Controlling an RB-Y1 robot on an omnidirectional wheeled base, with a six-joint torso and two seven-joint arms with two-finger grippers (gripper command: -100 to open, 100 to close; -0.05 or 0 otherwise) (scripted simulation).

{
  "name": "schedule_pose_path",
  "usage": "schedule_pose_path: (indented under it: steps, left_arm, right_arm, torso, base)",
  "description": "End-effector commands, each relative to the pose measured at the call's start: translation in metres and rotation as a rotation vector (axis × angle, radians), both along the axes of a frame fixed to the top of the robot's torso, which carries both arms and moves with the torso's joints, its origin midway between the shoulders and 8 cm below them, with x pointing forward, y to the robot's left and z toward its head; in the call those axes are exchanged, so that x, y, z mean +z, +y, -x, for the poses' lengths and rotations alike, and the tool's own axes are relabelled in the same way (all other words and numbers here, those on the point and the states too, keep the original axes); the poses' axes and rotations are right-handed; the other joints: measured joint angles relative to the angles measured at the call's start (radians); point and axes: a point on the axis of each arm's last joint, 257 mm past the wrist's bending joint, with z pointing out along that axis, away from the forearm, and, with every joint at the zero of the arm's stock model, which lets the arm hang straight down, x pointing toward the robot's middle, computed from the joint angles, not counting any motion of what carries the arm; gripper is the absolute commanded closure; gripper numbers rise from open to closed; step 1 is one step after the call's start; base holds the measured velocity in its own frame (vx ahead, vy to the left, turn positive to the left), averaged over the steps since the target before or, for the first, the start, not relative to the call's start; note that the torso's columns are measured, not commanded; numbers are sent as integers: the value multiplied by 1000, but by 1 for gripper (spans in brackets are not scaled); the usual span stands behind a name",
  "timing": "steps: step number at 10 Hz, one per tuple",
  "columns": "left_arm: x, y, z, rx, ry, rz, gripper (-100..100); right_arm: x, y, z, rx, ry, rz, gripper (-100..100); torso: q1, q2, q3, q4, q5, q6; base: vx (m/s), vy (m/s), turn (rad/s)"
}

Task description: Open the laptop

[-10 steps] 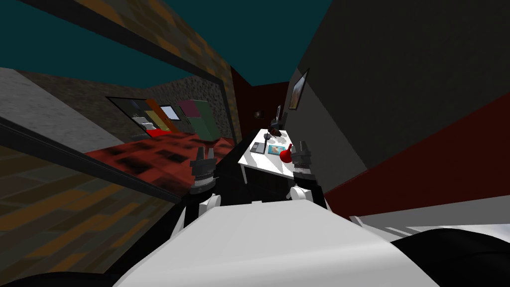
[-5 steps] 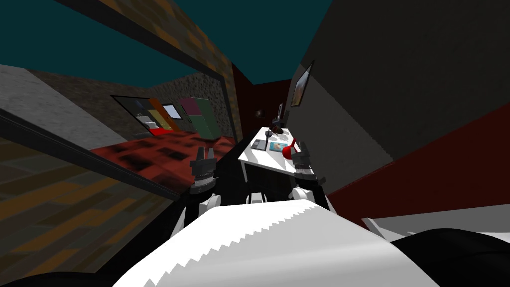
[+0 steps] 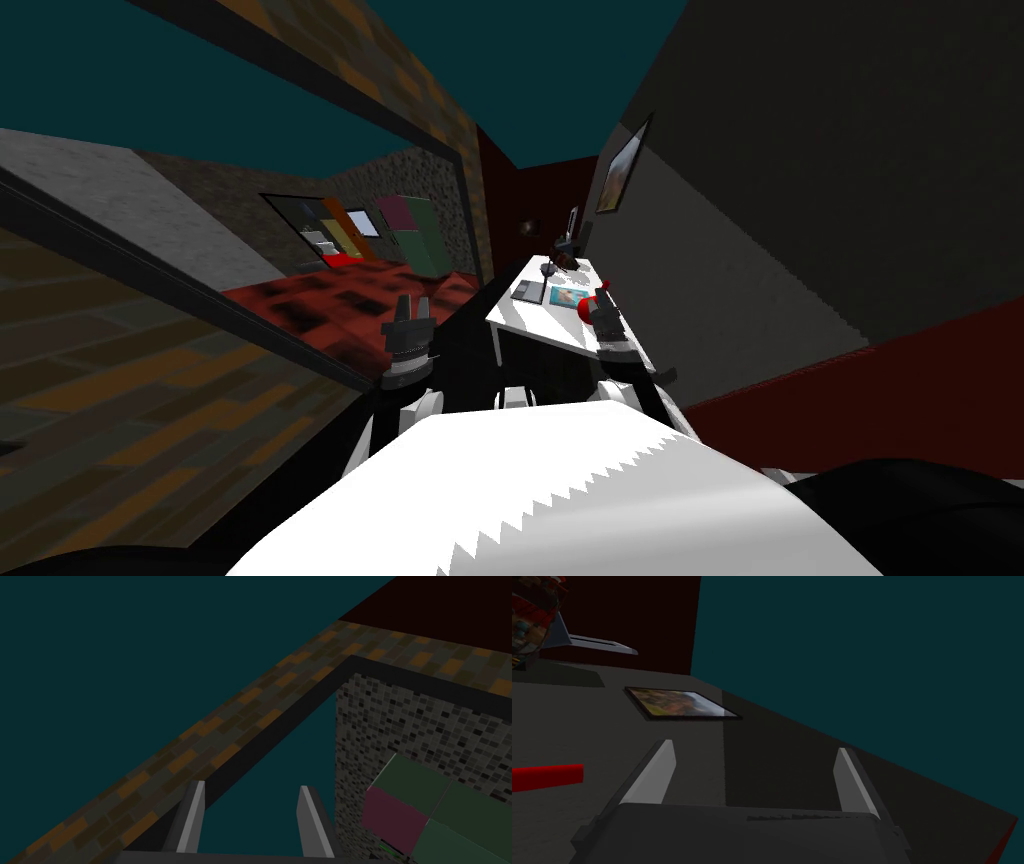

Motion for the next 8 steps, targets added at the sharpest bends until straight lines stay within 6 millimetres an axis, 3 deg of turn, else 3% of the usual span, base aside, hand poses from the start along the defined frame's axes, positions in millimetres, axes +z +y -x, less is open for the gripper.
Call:
schedule_pose_path:
  steps: [1, 5, 6, 8]
  left_arm:
    - [0, 0, 0, 0, 0, 0, 0]
    - [0, 0, 0, 0, 0, 0, 0]
    - [0, 0, 0, 0, 0, 0, 0]
    - [0, 0, 0, 0, 0, 0, 0]
  right_arm:
    - [-16, -17, -2, -77, 55, 149, -100]
    - [-42, -54, -3, -225, 153, 386, -100]
    - [-43, -53, -3, -228, 155, 399, -100]
    - [-58, -78, -1, -310, 214, 525, -100]
  torso:
    - [0, 1, 0, 0, 0, 0]
    - [0, 0, 0, 0, 0, 0]
    - [0, -1, -1, 0, 0, 0]
    - [-2, 2, 1, 1, -1, 0]
  base:
    - [41, 42, 166]
    - [62, 59, 181]
    - [55, 39, 65]
    - [43, 34, 181]
